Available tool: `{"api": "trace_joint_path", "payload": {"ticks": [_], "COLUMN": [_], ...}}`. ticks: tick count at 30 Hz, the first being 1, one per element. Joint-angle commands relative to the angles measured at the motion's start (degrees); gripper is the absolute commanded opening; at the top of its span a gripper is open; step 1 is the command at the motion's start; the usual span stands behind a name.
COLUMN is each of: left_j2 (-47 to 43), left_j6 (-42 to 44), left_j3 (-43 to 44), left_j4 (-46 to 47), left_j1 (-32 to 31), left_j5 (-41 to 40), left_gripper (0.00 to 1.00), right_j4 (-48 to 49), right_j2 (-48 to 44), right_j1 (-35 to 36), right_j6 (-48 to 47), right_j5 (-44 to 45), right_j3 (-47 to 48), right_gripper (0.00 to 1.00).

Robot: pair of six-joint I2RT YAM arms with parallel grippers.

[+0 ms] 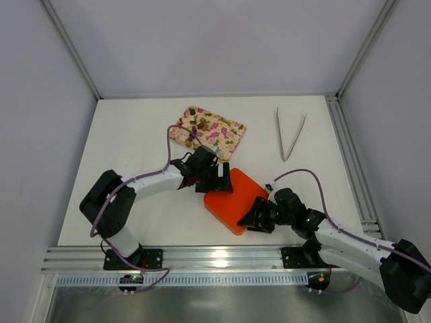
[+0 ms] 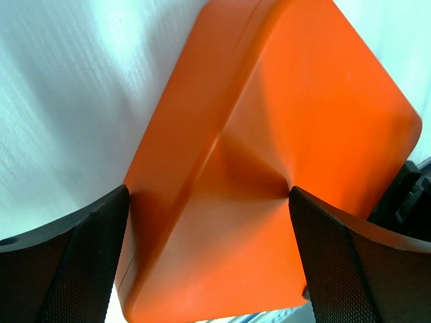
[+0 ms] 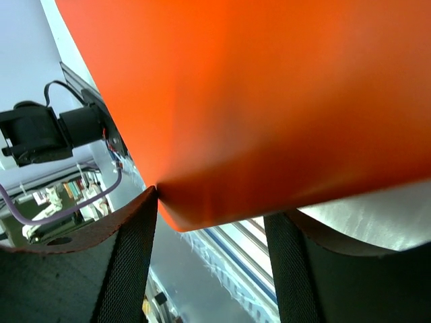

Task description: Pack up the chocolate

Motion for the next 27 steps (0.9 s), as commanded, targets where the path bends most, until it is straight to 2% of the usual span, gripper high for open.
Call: {"api": "trace_joint_path", "payload": {"ticks": [1, 4, 5, 7, 8, 11, 13, 20, 27], "left_j2": [2.75, 2.93, 2.93, 2.93, 3.10, 3.80, 4.25, 6.27, 7.23], "left_j6": [-4.44, -3.91, -3.74, -2.68, -2.33, -0.22, 1.53, 5.67, 8.66], "left_j3": [-2.75, -1.87, -1.52, -0.47, -0.03, 2.61, 4.89, 9.82, 15.52], "left_j4": [-1.72, -2.95, -3.56, -4.79, -6.02, -8.22, -10.68, -16.30, -19.91], "left_j1": [-4.86, -4.86, -4.86, -4.69, -4.42, -3.55, -3.10, -1.43, -0.38], "left_j5": [5.83, 5.48, 5.39, 5.21, 5.13, 5.21, 5.30, 5.92, 6.44], "left_gripper": [0.91, 0.91, 0.91, 0.92, 0.93, 0.95, 0.97, 0.98, 0.99], "right_j4": [1.36, -0.47, -2.66, -5.91, -7.58, -12.69, -16.10, -20.08, -17.63], "right_j2": [1.83, -0.54, -1.41, -4.22, -5.02, -7.48, -8.97, -10.83, -7.58], "right_j1": [0.80, 0.79, 0.80, 0.62, 0.53, -1.30, -3.24, -17.64, -21.52], "right_j6": [-3.39, -3.56, -3.83, -4.53, -4.88, -6.81, -8.39, -13.84, -14.90], "right_j5": [8.92, 9.62, 10.06, 11.28, 12.08, 12.79, 11.83, 5.68, 5.23], "right_j3": [-1.04, -0.16, 0.36, 1.77, 3.34, 6.24, 7.48, 9.16, 9.60], "right_gripper": [0.34, 0.39, 0.49, 0.58, 0.67, 0.75, 0.77, 0.80, 0.80]}}
